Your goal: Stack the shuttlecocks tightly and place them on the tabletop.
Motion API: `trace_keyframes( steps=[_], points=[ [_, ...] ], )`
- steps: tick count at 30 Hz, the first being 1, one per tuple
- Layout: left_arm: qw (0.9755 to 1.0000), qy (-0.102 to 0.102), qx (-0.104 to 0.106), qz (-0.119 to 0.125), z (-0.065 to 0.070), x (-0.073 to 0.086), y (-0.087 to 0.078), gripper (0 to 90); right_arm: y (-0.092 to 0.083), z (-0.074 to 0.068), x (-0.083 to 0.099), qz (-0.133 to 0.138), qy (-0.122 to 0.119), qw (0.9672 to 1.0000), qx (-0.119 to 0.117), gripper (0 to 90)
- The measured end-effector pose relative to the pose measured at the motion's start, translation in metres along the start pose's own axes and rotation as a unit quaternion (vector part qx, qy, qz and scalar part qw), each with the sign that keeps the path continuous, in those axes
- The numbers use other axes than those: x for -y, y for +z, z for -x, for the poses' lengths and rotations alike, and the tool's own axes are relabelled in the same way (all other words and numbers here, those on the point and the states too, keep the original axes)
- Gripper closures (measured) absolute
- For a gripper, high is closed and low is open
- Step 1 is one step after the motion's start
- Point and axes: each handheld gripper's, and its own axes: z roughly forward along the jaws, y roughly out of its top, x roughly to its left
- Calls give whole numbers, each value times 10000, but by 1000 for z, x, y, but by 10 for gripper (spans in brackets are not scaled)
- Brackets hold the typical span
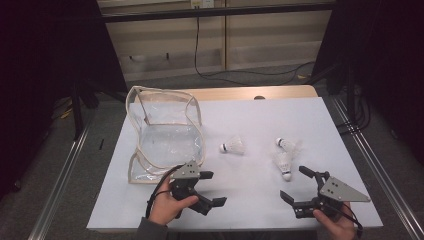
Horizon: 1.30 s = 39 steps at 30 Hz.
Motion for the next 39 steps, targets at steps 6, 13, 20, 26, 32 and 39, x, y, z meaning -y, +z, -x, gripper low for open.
trace_keyframes(
  steps=[6,13,20,26,32,39],
  points=[
    [10000,73,-38,-53,-1,2,-4,22,0,1,1,-16,-22,10000,-1,11],
    [10000,61,-55,2,0,4,-8,22,1,1,1,-28,-18,10000,16,11],
    [10000,63,-62,18,0,6,-15,22,2,1,1,-30,-14,10000,-11,12],
    [9999,39,-86,63,1,8,-18,22,2,1,1,-31,-12,10000,-17,12],
    [9999,58,-122,57,1,9,-23,22,2,1,1,-41,-19,10000,-4,12],
    [9997,55,-201,126,-2,12,-31,22,2,1,0,-39,-28,10000,-3,12]
  ],
)
